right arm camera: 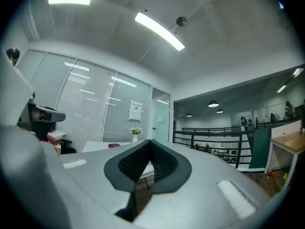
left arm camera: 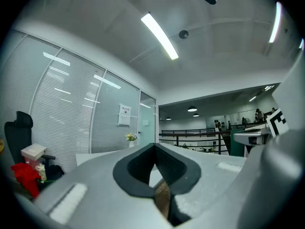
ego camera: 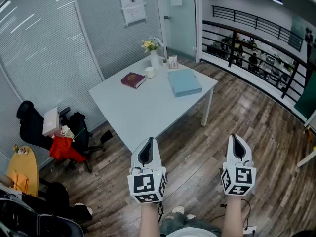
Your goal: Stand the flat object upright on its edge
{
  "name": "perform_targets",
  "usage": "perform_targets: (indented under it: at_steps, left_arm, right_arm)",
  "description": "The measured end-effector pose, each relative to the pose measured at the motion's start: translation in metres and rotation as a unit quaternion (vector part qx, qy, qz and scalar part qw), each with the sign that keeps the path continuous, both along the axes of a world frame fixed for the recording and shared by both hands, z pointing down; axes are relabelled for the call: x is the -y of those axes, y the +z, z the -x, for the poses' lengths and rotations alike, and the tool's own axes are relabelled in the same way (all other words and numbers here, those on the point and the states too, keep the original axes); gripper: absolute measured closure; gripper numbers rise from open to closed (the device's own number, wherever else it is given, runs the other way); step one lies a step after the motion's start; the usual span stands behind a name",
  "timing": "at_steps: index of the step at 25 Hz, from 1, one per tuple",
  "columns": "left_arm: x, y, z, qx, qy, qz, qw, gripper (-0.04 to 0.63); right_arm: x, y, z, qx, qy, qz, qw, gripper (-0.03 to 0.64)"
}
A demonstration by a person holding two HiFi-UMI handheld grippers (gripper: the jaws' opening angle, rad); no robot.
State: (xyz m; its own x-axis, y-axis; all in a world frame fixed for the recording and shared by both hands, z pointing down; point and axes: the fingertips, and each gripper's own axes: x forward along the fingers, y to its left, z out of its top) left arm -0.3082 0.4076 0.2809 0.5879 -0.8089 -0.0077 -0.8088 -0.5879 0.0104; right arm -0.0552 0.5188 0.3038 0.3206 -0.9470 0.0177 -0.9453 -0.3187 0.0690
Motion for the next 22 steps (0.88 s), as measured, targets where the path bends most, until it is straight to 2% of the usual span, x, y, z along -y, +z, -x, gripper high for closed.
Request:
perform_targets:
  at_steps: [10,22]
  left_arm:
    - [0.011,0.000,0.010,-0.002,0.003,0.001,1.0000,0.588]
    - [0.047,0.007,0.015,-0.006,0.011,0.003,0.9999,0.588]
  right_arm:
    - [0.007,0.002,0.011,0.002,0.004,0.001,1.000,0.594]
    - [0.034,0.010,0.015,0.002,0.015,0.001,1.000,0.594]
